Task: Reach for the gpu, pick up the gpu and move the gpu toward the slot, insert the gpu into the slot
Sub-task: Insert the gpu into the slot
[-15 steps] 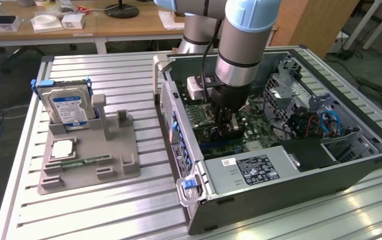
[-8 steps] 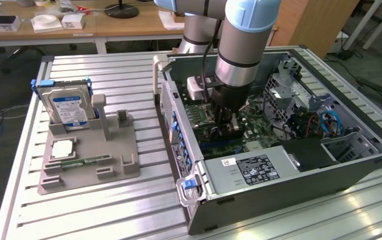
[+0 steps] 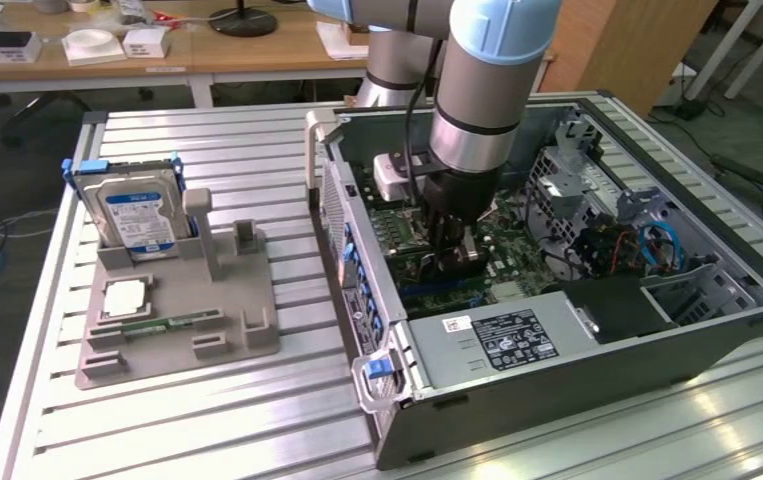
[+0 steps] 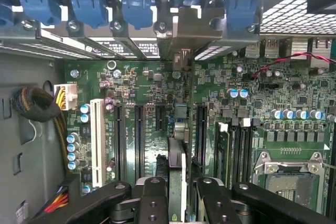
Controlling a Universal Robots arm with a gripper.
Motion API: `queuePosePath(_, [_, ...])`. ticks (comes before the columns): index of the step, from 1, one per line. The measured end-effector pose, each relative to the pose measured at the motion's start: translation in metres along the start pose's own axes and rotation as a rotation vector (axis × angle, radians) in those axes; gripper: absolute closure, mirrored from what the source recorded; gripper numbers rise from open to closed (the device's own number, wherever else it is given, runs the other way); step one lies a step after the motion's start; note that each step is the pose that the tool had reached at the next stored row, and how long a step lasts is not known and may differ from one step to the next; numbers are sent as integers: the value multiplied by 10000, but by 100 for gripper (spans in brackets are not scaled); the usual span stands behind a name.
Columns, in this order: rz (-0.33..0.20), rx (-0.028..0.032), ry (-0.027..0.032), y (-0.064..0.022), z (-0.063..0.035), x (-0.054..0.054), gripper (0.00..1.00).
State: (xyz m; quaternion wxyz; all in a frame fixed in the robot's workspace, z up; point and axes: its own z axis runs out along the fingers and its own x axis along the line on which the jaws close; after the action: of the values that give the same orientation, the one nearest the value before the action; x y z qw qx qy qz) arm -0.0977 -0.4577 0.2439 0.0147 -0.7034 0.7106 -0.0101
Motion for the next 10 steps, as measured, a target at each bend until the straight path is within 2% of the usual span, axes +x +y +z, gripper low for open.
queuePosePath(10, [-16,-1,2,1,26,1,74])
